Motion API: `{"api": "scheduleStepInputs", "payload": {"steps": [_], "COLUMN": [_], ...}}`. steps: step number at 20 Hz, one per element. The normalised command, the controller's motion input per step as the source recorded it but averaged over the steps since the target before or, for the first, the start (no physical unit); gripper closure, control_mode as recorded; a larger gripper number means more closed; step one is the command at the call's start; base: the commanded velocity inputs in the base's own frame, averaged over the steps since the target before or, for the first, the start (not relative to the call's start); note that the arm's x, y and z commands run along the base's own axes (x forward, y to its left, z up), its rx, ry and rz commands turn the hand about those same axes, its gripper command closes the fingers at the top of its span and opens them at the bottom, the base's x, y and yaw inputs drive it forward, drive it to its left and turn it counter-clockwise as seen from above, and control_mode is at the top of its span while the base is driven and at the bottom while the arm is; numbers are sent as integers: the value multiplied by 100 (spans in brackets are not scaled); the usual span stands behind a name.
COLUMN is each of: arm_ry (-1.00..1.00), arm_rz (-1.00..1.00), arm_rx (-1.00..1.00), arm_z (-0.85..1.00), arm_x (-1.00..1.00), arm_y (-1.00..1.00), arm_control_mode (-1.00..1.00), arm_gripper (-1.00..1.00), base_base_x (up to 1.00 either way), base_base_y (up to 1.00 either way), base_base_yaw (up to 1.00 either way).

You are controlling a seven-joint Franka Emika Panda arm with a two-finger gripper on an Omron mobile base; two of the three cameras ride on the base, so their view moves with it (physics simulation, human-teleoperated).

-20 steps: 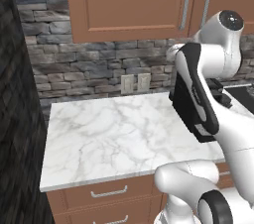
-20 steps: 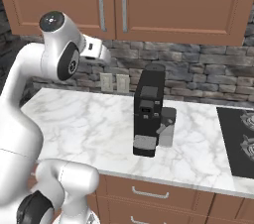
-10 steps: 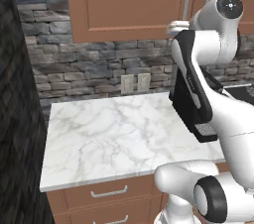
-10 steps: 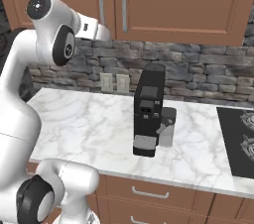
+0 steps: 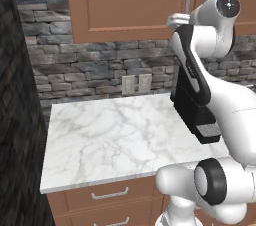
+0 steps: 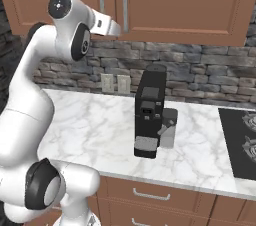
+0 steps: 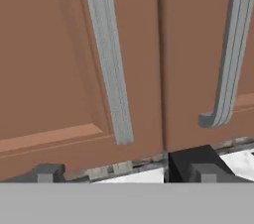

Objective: Open the cabinet. Pick the sponge and place it next to the sink. Then close the cabinet.

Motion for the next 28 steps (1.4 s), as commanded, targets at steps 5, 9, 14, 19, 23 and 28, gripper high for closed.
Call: {"api": "scheduleStepInputs", "payload": {"steps": [5,9,14,19,23,28], "arm_ry": [0,0,0,-8,-13,-13], "arm_rz": [0,0,0,1,5,14], "arm_rx": [6,2,0,0,-2,-10], "arm_z": [0,0,0,0,4,5], "arm_x": [67,54,25,-32,-92,-100], "arm_y": [-15,-2,0,19,39,75], "arm_control_mode": [-100,-100,-100,-100,-100,-100], "arm_gripper": [-100,-100,100,100,100,100], "base_base_x": [0,0,0,0,0,0], "base_base_y": [0,0,0,0,0,0], "base_base_yaw": [0,0,0,0,0,0]}}
